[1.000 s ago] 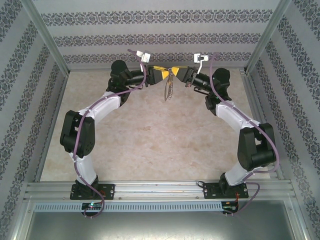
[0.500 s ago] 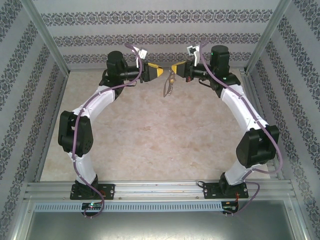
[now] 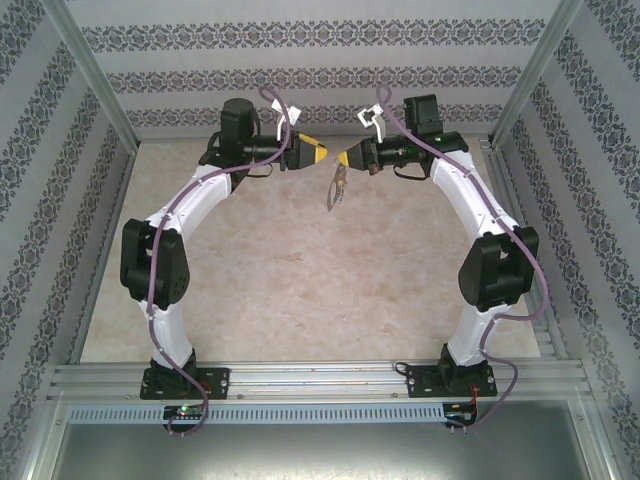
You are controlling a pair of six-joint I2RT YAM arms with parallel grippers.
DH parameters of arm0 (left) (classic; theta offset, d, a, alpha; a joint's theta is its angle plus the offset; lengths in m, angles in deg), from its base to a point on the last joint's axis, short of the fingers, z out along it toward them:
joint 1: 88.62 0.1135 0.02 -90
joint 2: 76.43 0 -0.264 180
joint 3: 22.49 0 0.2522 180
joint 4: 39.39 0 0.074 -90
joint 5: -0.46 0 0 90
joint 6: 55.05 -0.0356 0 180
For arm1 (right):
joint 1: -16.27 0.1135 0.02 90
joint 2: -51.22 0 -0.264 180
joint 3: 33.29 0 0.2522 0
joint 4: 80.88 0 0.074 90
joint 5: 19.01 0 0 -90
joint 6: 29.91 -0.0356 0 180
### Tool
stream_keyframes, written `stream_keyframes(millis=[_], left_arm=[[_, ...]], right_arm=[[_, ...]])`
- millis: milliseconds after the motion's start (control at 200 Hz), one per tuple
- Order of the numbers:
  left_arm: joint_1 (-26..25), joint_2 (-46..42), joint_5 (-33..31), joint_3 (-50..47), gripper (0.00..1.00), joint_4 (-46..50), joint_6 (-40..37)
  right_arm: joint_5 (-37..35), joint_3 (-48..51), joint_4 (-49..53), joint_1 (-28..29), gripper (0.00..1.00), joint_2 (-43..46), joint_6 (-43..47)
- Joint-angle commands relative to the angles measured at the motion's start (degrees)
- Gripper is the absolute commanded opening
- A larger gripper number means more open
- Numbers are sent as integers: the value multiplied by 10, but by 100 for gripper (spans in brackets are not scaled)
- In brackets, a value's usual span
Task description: Put the keys on the keyring
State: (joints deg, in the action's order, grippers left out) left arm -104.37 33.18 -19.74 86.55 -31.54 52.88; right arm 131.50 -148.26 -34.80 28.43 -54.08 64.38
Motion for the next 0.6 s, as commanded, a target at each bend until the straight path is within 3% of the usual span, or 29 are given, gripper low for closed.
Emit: stream_keyframes(millis=[0,450,595], left_arm=[[-4,10,20,14,39,24,-27],[-26,23,45,20,39,29,-27],[-31,26,51,21,34,29,-28]], right_arm=[[50,-17,-4,10,0,-1,7],[64,-5,-28,11,0,-7,-8],[61,-4,-29,10,0,-5,-7]])
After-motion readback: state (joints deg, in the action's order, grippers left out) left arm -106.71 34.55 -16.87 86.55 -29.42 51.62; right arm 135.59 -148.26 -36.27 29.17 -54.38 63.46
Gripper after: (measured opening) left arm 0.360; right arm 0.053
